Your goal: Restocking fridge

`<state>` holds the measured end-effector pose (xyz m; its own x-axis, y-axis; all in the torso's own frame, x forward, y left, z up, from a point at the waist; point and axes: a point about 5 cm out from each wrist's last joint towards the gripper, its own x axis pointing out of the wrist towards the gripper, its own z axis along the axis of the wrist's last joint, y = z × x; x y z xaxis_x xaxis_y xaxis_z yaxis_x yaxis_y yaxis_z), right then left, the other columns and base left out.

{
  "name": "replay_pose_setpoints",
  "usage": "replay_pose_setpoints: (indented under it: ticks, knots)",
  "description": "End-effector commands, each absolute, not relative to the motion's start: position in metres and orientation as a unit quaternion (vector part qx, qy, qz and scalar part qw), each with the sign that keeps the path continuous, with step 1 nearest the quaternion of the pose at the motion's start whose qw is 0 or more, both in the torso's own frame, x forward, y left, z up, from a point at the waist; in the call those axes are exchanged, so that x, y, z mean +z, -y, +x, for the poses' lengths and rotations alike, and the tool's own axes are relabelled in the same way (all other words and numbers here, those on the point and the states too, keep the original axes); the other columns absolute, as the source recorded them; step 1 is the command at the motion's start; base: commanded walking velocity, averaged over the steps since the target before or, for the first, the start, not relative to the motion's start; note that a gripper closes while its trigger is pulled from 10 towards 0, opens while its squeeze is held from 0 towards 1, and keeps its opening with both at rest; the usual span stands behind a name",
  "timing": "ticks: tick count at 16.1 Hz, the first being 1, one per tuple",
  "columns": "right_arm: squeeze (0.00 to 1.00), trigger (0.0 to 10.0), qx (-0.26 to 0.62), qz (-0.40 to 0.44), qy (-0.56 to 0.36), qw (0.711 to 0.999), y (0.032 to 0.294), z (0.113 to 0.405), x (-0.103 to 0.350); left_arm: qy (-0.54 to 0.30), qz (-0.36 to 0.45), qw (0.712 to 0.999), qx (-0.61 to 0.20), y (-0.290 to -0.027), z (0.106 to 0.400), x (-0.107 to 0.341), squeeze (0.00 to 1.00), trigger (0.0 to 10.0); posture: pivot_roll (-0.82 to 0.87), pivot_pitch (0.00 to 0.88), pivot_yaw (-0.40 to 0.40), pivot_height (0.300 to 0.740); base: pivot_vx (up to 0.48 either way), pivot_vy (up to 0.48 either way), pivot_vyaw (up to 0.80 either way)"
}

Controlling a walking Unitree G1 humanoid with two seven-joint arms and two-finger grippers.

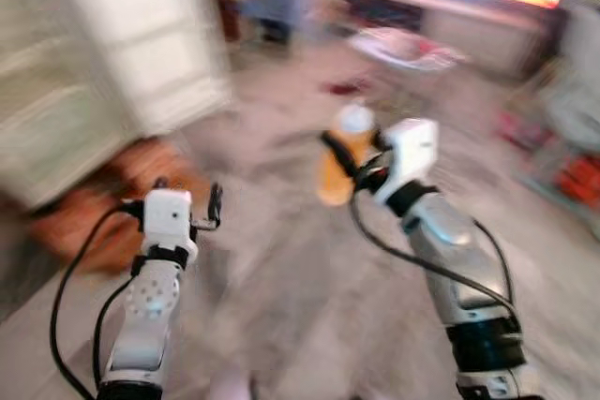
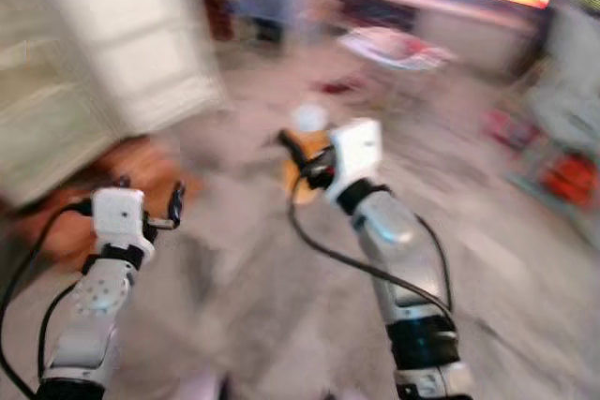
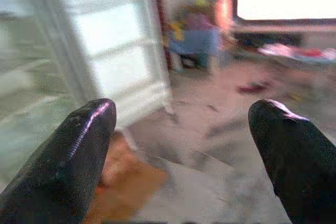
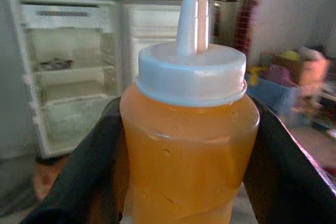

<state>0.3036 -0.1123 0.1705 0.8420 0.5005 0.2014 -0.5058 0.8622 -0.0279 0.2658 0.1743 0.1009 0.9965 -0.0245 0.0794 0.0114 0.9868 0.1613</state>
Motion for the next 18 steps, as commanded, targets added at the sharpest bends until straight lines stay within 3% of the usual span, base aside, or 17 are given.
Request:
replay_pose_setpoints:
  ticks: [1,12,18]
  knots:
    - [0.00,10.0,0.268,0.018,0.118,0.956,0.106,0.303,0.179,0.030,0.090,0.995,0.009,-0.188,0.261,0.098,0.00,10.0,0.10,0.077,-0.036,0.740,0.000,0.442,0.76]
    - [0.00,10.0,0.256,0.026,0.124,0.958,0.097,0.306,0.184,-0.014,0.148,0.987,0.053,-0.192,0.263,0.088,0.00,10.0,0.10,0.085,-0.049,0.740,0.480,0.000,0.00]
    - [0.00,10.0,0.266,0.025,0.125,0.955,0.092,0.306,0.185,-0.036,0.157,0.985,0.063,-0.197,0.259,0.082,0.00,10.0,0.10,0.088,-0.056,0.740,0.475,0.000,0.41]
